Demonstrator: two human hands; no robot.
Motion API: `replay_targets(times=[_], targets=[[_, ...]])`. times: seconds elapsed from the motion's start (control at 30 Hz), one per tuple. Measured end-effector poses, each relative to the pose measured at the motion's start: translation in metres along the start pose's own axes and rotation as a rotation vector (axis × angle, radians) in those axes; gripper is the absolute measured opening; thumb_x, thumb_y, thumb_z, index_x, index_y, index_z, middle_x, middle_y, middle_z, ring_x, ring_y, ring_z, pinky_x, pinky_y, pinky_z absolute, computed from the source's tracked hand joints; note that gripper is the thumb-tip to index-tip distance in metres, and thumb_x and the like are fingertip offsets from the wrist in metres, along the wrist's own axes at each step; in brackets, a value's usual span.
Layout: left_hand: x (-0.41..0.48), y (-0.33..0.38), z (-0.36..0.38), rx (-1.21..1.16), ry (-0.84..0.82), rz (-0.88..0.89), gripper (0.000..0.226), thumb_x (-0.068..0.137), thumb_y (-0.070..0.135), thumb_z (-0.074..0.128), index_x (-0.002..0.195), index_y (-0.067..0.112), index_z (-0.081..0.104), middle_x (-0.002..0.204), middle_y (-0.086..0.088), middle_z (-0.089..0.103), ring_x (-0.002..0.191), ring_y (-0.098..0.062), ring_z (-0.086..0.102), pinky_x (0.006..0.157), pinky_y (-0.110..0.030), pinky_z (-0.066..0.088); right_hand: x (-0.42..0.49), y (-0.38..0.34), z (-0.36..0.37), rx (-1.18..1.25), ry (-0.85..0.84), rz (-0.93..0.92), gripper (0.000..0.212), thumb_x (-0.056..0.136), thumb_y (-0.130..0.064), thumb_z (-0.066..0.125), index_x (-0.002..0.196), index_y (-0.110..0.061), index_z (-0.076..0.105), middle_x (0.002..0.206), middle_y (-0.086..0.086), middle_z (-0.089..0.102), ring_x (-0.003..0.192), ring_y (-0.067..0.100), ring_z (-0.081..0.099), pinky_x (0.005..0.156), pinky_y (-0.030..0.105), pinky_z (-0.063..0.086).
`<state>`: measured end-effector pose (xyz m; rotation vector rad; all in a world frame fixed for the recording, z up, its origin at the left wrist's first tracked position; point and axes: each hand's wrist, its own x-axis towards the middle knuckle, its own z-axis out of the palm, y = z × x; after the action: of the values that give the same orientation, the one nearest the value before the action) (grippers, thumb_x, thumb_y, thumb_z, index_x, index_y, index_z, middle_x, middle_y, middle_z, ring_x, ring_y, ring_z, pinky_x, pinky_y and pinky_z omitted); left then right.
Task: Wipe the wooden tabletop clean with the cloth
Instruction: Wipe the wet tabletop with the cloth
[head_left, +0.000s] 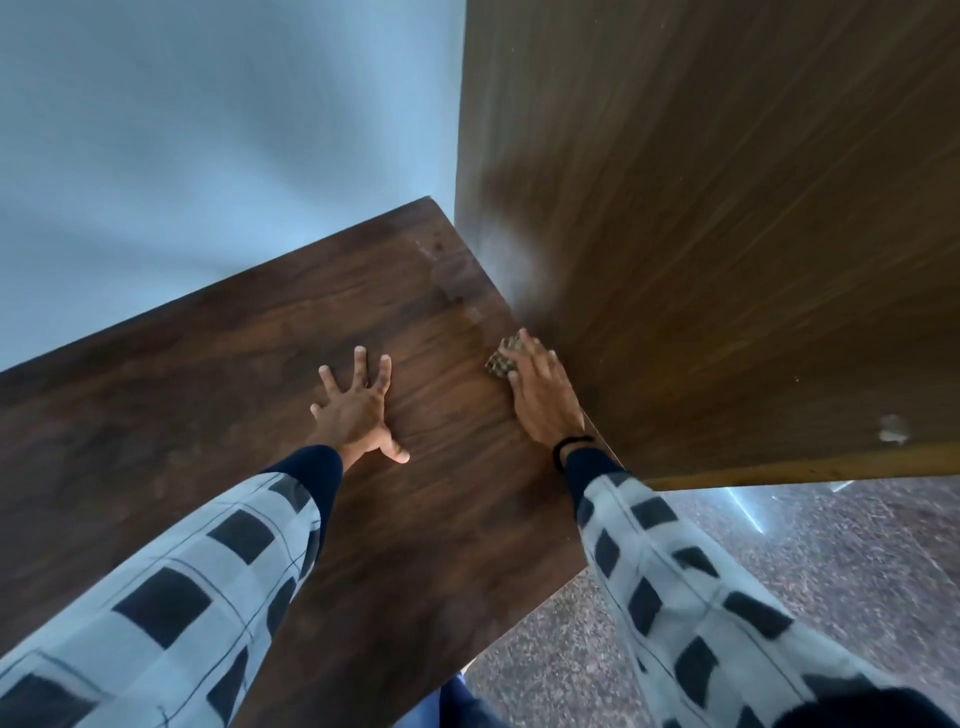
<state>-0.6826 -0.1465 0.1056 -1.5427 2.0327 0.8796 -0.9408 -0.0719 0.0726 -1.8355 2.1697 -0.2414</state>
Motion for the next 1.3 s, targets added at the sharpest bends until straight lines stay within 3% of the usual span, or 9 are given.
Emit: replay_targets(times=[0.13,0.3,0.37,0.6,0.83,1.0,1.07,1.17,1.3], targets=[[0.001,-0.003,0.004,0.001,0.002,-0.002,0.157,0.05,0.044,0.097,0.155,0.037,-0.019,0.158,0.006,-0.037,0.144,-0.051,-0.024,0.106,-0.077,0.016,0.007,-0.022,0.008,0.041,0.036,0.135,0.049,0.109,-0.022,0.036,0.157,-0.02,0.031,0.17,0.004,0.011,0.157,0.024,0.011,0.127,0.042,0.014],[0.006,-0.003,0.004,-0.003,0.011,0.009,0.159,0.048,0.046,0.097,0.154,0.037,-0.02,0.157,0.006,-0.039,0.143,-0.052,-0.024,0.105,-0.078,0.017,-0.023,-0.018,0.021,0.06,-0.09,-0.2,0.045,0.109,-0.022,0.038,0.154,-0.022,0.039,0.17,-0.001,0.016,0.157,0.02,0.014,0.128,0.042,0.013],[0.007,-0.004,0.003,-0.005,0.01,0.008,0.159,0.048,0.046,0.097,0.154,0.038,-0.02,0.157,0.007,-0.039,0.143,-0.052,-0.024,0.105,-0.077,0.017,-0.002,-0.006,0.012,0.01,-0.088,-0.227,0.045,0.109,-0.021,0.038,0.154,-0.022,0.038,0.169,0.002,0.017,0.156,0.022,0.016,0.128,0.045,0.016],[0.007,-0.005,0.005,-0.014,0.01,0.006,0.158,0.049,0.044,0.097,0.154,0.037,-0.021,0.156,0.007,-0.04,0.143,-0.051,-0.026,0.105,-0.078,0.016,0.033,-0.026,0.004,0.04,0.005,0.07,0.048,0.108,-0.02,0.036,0.156,-0.022,0.034,0.17,0.004,0.014,0.157,0.024,0.012,0.128,0.042,0.011],[0.002,-0.001,-0.001,-0.025,-0.014,-0.006,0.157,0.051,0.041,0.097,0.154,0.038,-0.021,0.156,0.009,-0.041,0.142,-0.049,-0.028,0.107,-0.077,0.015,-0.066,-0.013,0.027,0.053,-0.076,-0.078,0.046,0.109,-0.025,0.036,0.155,-0.029,0.038,0.169,-0.004,0.016,0.156,0.018,0.015,0.127,0.037,0.007],[-0.001,0.001,-0.003,-0.022,-0.033,-0.011,0.155,0.053,0.039,0.097,0.155,0.036,-0.019,0.157,0.006,-0.039,0.143,-0.051,-0.027,0.107,-0.077,0.013,-0.076,0.019,0.013,0.072,0.092,0.333,0.045,0.108,-0.02,0.039,0.153,-0.018,0.041,0.168,0.006,0.023,0.153,0.026,0.025,0.124,0.045,0.024],[0.0,0.004,-0.004,-0.008,-0.028,-0.006,0.15,0.057,0.042,0.095,0.157,0.034,-0.016,0.16,0.002,-0.036,0.143,-0.053,-0.023,0.11,-0.075,0.013,-0.096,0.011,0.022,0.068,0.175,0.414,0.045,0.108,-0.021,0.04,0.153,-0.016,0.041,0.167,0.008,0.025,0.153,0.027,0.028,0.124,0.045,0.026],[0.01,0.004,-0.014,-0.02,0.034,-0.012,0.142,0.061,0.051,0.091,0.159,0.03,-0.009,0.163,-0.001,-0.029,0.145,-0.052,-0.019,0.113,-0.072,0.012,-0.119,0.002,0.036,0.053,0.194,0.405,0.048,0.108,-0.023,0.042,0.155,-0.016,0.039,0.167,0.008,0.026,0.153,0.025,0.026,0.125,0.045,0.023],[0.031,-0.005,-0.041,-0.076,0.083,-0.043,0.146,0.059,0.054,0.091,0.158,0.03,-0.014,0.159,-0.001,-0.037,0.145,-0.051,-0.022,0.114,-0.071,0.009,-0.11,0.004,0.04,0.006,0.124,0.324,0.047,0.107,-0.027,0.042,0.154,-0.022,0.041,0.167,0.005,0.025,0.155,0.022,0.022,0.127,0.045,0.02]])
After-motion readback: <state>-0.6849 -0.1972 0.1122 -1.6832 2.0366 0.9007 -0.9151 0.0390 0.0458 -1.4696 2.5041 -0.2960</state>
